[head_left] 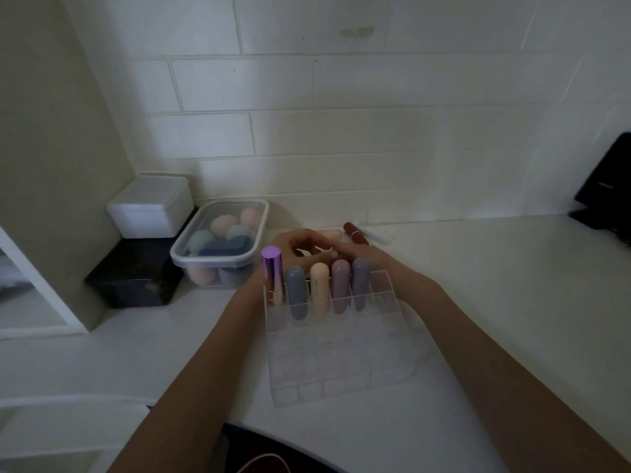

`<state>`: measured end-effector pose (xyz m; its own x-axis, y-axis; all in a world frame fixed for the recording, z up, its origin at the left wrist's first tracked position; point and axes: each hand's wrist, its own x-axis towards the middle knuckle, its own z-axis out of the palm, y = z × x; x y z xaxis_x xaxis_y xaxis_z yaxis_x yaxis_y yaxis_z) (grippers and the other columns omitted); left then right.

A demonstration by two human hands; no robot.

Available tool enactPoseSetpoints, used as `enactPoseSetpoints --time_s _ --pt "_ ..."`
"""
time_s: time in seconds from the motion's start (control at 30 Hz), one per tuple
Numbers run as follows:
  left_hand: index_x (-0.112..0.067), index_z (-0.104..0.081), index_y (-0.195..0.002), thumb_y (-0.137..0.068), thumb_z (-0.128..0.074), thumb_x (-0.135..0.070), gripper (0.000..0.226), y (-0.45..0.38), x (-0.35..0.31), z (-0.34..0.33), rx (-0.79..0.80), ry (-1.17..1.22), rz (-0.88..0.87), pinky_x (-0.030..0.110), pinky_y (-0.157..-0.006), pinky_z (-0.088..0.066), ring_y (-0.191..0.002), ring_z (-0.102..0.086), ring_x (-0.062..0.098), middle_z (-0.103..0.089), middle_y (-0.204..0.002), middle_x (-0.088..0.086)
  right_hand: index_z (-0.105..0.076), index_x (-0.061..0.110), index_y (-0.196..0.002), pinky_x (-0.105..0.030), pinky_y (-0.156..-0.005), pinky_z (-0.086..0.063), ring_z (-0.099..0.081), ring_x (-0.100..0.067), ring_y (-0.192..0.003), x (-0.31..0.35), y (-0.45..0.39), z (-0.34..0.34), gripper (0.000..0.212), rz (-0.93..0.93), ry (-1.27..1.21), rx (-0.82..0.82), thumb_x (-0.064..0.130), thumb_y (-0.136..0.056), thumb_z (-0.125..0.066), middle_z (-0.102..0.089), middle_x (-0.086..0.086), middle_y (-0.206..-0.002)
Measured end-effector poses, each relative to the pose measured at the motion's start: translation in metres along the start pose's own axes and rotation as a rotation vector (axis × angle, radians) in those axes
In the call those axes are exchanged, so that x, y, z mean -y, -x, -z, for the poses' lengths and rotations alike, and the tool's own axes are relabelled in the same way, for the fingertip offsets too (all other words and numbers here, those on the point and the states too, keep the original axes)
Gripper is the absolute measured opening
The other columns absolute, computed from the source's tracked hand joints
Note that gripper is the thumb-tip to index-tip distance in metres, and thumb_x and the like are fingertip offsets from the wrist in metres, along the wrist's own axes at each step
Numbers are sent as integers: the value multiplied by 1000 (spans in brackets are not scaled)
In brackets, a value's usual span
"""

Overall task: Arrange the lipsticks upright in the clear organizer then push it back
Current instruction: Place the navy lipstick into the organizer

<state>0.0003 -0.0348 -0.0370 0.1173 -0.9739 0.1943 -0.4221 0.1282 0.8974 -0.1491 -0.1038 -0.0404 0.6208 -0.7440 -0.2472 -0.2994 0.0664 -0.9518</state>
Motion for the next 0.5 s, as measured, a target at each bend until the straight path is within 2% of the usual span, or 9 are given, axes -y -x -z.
enactPoseSetpoints --time_s 0.03,0.07,0.1,0.17,0.23,0.3,0.43,0.5 --pt "-28 -67 -81 -52 -72 -47 36 3 0 0 27 27 -23 23 -69 -51 -74 -62 13 -66 -84 5 -53 9 -126 -27 -75 -51 -59 -19 -89 -2 3 2 32 87 81 -50 19 -95 -49 -60 -6 -83" --pt "-28 -66 -82 -52 -71 -46 35 4 1 3 46 33 -21 21 -70 -51 -75 -61 10 -64 -85 2 -58 14 -110 -23 -67 -49 -59 -17 -78 0 9 2 19 126 120 -108 19 -93 -52 -57 -7 -74" --pt "-28 -66 -83 -55 -73 -43 33 5 -1 2 55 46 -19 17 -70 -51 -75 -62 6 -64 -86 -1 -58 14 -95 -21 -61 -44 -54 -17 -69 0 11 7 8 174 168 -134 18 -90 -54 -51 -8 -69" --pt "-22 -66 -88 -72 -75 -21 18 4 -1 1 24 94 -27 12 -66 -50 -70 -64 -3 -66 -85 -3 -58 13 -82 -21 -60 -37 -46 -18 -66 3 18 14 6 225 146 -124 10 -86 -60 -48 -9 -69" --pt "-18 -67 -91 -81 -66 -2 18 3 4 2 1 234 -20 16 -68 -51 -73 -68 -1 -69 -87 -1 -60 12 -88 -26 -65 -41 -51 -20 -70 4 22 20 7 322 181 -128 8 -85 -65 -54 -17 -74" --pt "-18 -67 -97 -84 -62 0 23 6 2 4 43 346 7 19 -69 -54 -79 -70 6 -71 -93 1 -59 6 -97 -33 -66 -46 -56 -22 -72 8 24 20 13 389 177 -162 10 -86 -65 -61 -24 -81" --pt "-20 -59 -117 -83 -60 6 43 4 0 8 192 381 0 18 -74 -54 -91 -70 7 -71 -105 -3 -57 9 -99 -31 -59 -50 -60 -14 -62 17 23 16 9 478 130 -214 12 -91 -59 -64 -9 -80" --pt "-20 -55 -122 -82 -57 12 51 3 0 10 303 535 4 23 -78 -56 -97 -69 13 -73 -106 0 -57 9 -101 -30 -60 -52 -62 -15 -66 22 25 14 9 508 91 -232 13 -93 -56 -65 -7 -81"
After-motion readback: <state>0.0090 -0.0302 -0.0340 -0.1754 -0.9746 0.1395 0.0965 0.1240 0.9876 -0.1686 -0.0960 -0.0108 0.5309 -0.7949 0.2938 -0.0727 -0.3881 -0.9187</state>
